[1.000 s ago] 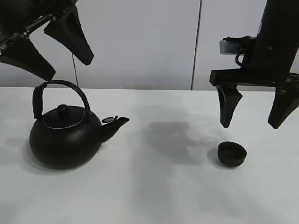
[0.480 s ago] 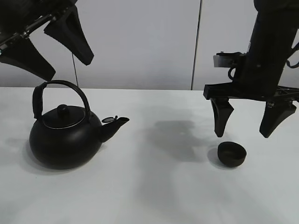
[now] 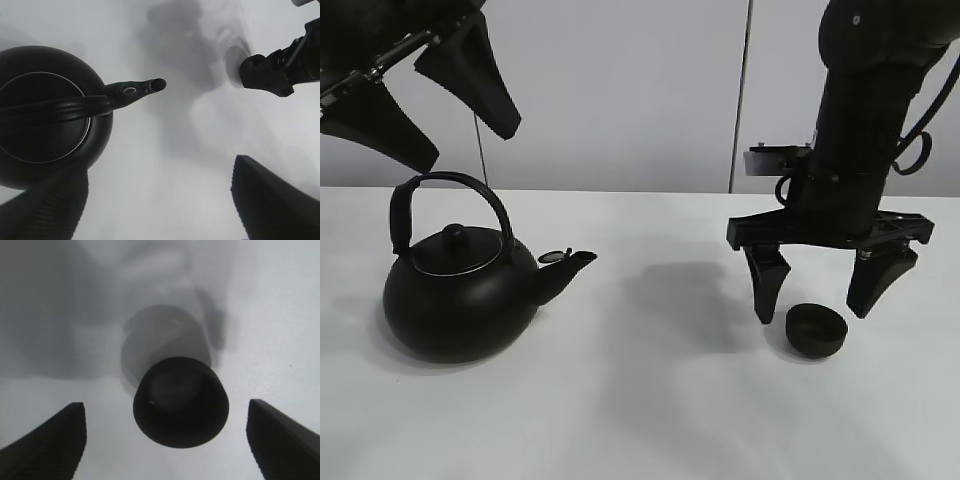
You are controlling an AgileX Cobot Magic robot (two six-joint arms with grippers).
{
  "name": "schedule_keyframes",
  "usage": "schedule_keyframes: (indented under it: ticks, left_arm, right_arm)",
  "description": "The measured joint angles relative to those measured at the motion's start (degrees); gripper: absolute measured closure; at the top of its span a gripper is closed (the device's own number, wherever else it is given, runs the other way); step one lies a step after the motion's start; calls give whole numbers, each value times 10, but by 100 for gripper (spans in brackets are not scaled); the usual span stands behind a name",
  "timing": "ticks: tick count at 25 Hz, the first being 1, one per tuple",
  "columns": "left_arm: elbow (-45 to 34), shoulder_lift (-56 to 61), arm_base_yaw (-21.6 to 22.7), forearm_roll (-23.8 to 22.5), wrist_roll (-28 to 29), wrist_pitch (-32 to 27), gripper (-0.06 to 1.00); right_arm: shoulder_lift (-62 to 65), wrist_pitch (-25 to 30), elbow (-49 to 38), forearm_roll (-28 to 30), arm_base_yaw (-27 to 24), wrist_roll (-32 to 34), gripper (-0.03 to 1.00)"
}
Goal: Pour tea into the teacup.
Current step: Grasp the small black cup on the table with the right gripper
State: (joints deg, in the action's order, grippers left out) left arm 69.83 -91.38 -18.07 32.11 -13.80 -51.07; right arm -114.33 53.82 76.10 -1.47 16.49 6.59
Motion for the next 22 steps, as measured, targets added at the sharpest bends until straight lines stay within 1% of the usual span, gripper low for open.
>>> schedule_keyframes:
  ticks: [4,13,18,22]
  left_arm:
    - [0,0,0,0,0,1,37]
    - [0,0,0,0,0,1,37]
    - [0,0,0,0,0,1,37]
    - [0,0,0,0,0,1,37]
  right_arm:
    - [-5,-7,0,15,10,11,37]
    - [-5,-14,-11,34,11,24,38]
    - [-5,-54,-36,28,11,28,38]
    - [-5,-71,-38,24,11,28,38]
